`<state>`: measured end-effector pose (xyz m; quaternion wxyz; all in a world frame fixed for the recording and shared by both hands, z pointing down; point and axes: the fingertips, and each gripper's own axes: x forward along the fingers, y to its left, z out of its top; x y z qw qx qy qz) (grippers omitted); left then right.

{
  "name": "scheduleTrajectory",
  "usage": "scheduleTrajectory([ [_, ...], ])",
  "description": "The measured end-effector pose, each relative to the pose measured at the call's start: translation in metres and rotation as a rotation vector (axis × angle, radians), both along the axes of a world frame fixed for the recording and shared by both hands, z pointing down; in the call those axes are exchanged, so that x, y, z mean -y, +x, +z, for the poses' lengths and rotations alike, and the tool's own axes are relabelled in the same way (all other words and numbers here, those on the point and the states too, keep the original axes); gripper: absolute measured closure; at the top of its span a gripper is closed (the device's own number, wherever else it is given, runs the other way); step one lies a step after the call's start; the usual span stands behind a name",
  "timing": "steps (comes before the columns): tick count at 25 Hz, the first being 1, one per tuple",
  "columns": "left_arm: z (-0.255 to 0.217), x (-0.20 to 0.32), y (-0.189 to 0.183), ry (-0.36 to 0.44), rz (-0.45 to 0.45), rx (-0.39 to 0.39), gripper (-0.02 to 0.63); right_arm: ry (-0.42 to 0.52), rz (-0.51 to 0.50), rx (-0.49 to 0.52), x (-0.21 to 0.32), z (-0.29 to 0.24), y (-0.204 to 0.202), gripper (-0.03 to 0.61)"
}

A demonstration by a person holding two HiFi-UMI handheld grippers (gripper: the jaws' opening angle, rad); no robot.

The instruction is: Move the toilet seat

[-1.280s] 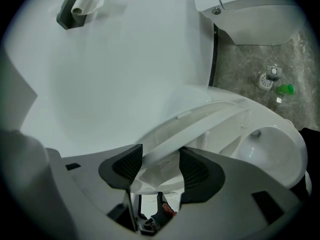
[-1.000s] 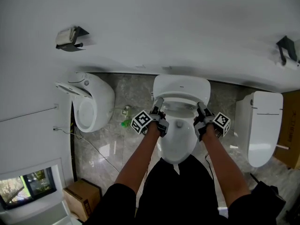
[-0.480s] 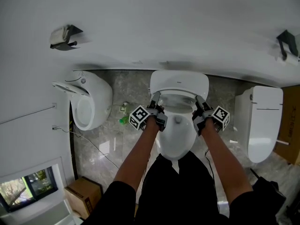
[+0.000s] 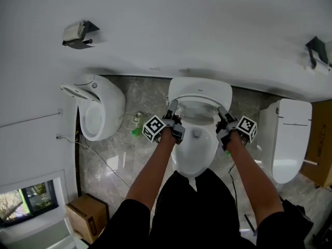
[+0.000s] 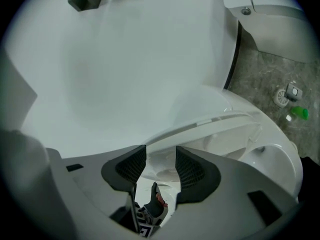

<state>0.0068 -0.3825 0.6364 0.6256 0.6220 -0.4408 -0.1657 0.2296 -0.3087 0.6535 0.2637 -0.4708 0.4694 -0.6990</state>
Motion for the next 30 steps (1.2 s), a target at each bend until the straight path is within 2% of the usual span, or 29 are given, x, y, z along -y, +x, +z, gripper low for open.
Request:
scheduleTrajectory([
  [4, -0.025, -0.015, -0.007, 0.082, 0.029, 0.052, 0.327, 0.08, -0.076, -0.087, -0.004, -0.029, -0.001, 0.377],
  [9, -0.072, -0.052, 0.002, 0.208, 0.181, 0.113, 0.327, 0.178, -0.174, -0.267, -0.022, -0.076, -0.007, 0.377],
  [14, -0.124, -0.096, 0.006, 0.338, 0.294, 0.204, 0.327, 0.273, -0.248, -0.386, -0.053, -0.122, -0.02, 0.377],
  [18, -0.17, -0.142, 0.014, 0.519, 0.448, 0.356, 0.327, 0.406, -0.316, -0.595, -0.102, -0.164, -0.016, 0.377],
  [21, -0.204, -0.183, 0.013, 0.672, 0.557, 0.503, 0.327, 0.478, -0.334, -0.696, -0.137, -0.195, -0.024, 0.377],
  [23, -0.226, -0.205, 0.009, 0.753, 0.586, 0.566, 0.327, 0.521, -0.346, -0.758, -0.154, -0.215, -0.032, 0.377],
  [25, -0.243, -0.224, -0.002, 0.777, 0.585, 0.59, 0.328, 0.571, -0.376, -0.829, -0.168, -0.234, -0.05, 0.377],
  [28, -0.257, -0.248, -0.027, 0.764, 0.577, 0.601, 0.336, 0.651, -0.446, -0.92, -0.184, -0.259, -0.094, 0.376],
  [30, -0.268, -0.257, -0.037, 0.781, 0.555, 0.595, 0.399, 0.708, -0.496, -0.981, -0.192, -0.275, -0.122, 0.376],
])
